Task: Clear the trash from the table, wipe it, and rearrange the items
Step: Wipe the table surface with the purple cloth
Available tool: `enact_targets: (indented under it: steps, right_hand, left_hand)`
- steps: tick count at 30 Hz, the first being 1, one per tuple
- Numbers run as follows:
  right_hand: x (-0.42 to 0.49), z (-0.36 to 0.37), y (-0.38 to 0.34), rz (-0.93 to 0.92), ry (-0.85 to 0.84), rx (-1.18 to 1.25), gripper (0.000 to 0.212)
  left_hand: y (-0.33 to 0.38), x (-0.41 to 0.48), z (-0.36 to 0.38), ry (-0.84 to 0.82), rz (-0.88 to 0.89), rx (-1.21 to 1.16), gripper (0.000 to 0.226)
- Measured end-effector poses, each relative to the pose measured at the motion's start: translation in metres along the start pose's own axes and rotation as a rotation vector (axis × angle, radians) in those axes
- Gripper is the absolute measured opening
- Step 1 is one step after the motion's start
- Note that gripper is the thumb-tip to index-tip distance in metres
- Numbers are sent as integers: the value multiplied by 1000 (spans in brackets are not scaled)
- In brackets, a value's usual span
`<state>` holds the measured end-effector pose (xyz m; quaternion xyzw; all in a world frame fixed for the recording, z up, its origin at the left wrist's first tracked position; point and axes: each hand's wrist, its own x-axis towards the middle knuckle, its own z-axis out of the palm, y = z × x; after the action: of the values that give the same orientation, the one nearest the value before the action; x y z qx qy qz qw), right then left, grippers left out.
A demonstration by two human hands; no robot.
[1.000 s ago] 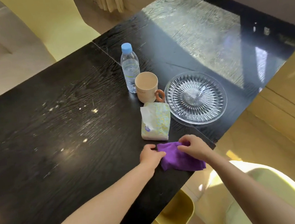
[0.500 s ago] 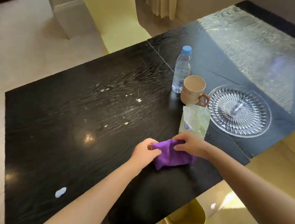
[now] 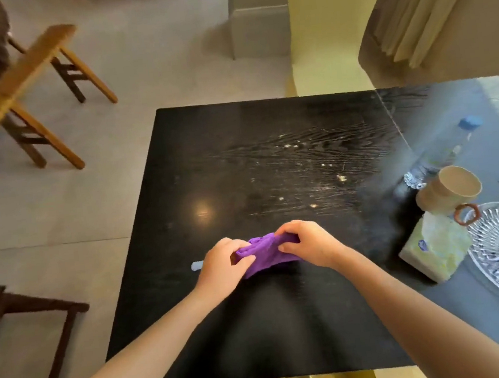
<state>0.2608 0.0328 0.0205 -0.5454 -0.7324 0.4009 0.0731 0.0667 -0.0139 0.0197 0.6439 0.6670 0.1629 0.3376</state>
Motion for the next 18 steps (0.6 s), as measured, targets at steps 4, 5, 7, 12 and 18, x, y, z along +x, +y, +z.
enact_targets:
  steps: [4, 5, 7, 12, 18]
  right_hand:
    - [6, 54, -34, -70, -46, -104, 27]
    - [7, 70, -42, -64, -48, -106, 27]
    - [6, 99, -57, -46, -48, -99, 28]
    - [10, 146, -86, -6, -4, -88, 31]
    - [59, 169, -95, 98, 281, -331, 34]
  left_hand:
    - [-53, -32, -20, 38, -44, 9, 28]
    - [-68, -39, -25, 37, -51, 12, 28]
    - [-96, -53, -33, 36, -64, 1, 27]
    - [-144, -68, -51, 36, -37, -50, 24]
    - [-177, -11, -54, 136, -62, -125, 26]
